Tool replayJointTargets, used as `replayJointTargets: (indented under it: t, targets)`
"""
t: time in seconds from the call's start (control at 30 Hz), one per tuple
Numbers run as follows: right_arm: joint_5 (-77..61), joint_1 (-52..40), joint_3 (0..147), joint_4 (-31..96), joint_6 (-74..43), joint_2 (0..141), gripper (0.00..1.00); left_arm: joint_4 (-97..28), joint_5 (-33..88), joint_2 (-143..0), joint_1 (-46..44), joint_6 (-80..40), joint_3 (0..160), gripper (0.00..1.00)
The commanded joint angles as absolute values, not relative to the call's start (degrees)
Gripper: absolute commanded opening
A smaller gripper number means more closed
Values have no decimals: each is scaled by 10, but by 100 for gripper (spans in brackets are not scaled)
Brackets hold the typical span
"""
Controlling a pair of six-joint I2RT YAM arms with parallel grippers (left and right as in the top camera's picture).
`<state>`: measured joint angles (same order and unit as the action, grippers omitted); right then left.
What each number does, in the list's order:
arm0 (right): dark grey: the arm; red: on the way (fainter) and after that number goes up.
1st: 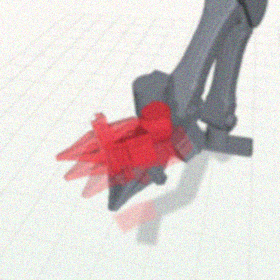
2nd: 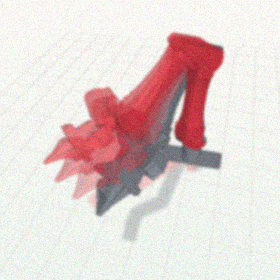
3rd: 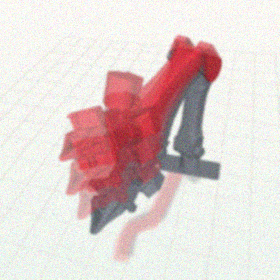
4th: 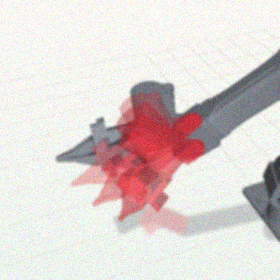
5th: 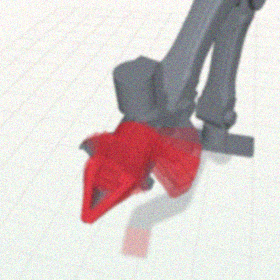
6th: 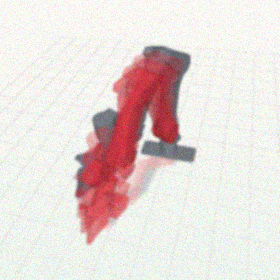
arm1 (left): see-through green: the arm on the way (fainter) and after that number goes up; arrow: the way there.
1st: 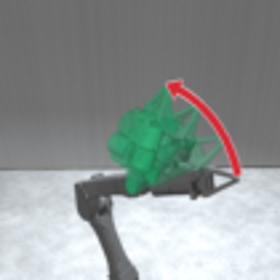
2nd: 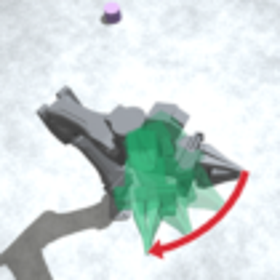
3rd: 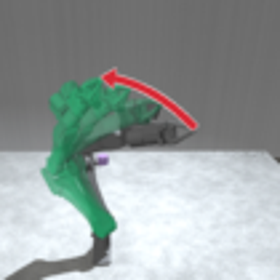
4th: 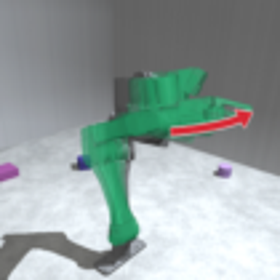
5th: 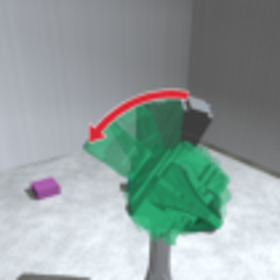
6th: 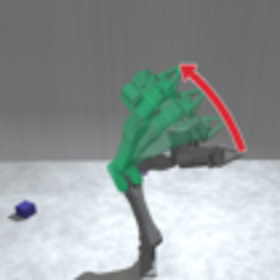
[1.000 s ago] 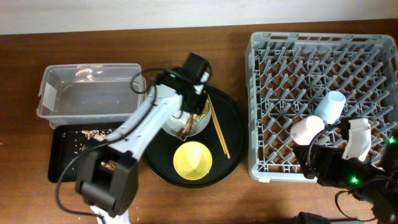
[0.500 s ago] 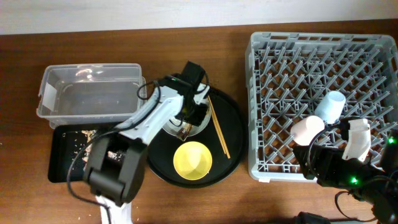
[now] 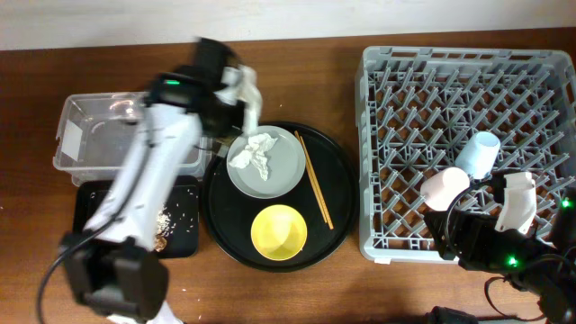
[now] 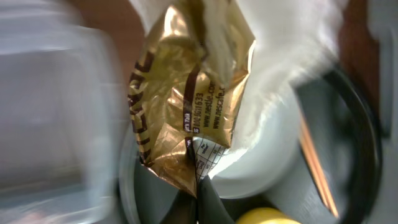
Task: Sort waste into correct bins and load items into the dishwasher rack
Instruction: 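Grasp the snack wrapper and tissue from the plate with the left gripper, then drop the wrapper and tissue into the clear plastic bin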
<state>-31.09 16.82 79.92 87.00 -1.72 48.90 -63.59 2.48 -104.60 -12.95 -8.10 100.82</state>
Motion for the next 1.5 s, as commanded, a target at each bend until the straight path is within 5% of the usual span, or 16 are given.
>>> replayJointTargets:
  t: [0.0,0.43,0.47,0.5,0.53,0.6,0.9,0.97,1.03,1.07,1.1,1.13,1.2,1.47]
  targets:
    - [-308,165,802,870,-19,487,75,-629,-13,-1062,-41,-96,1004,0]
    - [-308,165,802,875,-19,487,76,-622,-118,-1121,-4,-95,1002,3]
    - [-308,165,802,877,-19,487,76,-616,-118,-1142,0,-98,1002,9]
    - [-308,164,802,879,-19,487,76,-613,-116,-1162,6,-114,1002,75]
    - [-308,165,802,881,-19,487,76,-614,-114,-1164,11,-130,1002,98]
    - [-308,164,802,884,-19,487,75,-618,-61,-1154,30,-139,1027,99]
    - [-308,164,802,883,-19,487,76,-540,37,-1165,-15,-43,1031,96]
    - [-308,165,802,883,-19,487,75,-534,61,-1189,-23,-43,1031,73]
    - [-308,165,802,883,-19,487,75,-534,73,-1190,-25,-43,1031,24]
    - [-308,164,802,883,-19,487,75,-536,73,-1188,-25,-43,1032,20]
    - [-308,165,802,883,-19,487,76,-542,73,-1188,-25,-43,1031,31]
    - [-308,165,802,883,-19,487,76,-544,73,-1194,-25,-42,1021,52]
    - [-308,165,802,883,-19,487,76,-547,73,-1206,-25,-43,1011,5]
    - [-308,165,802,883,-19,487,76,-566,78,-1113,-25,-43,1020,0]
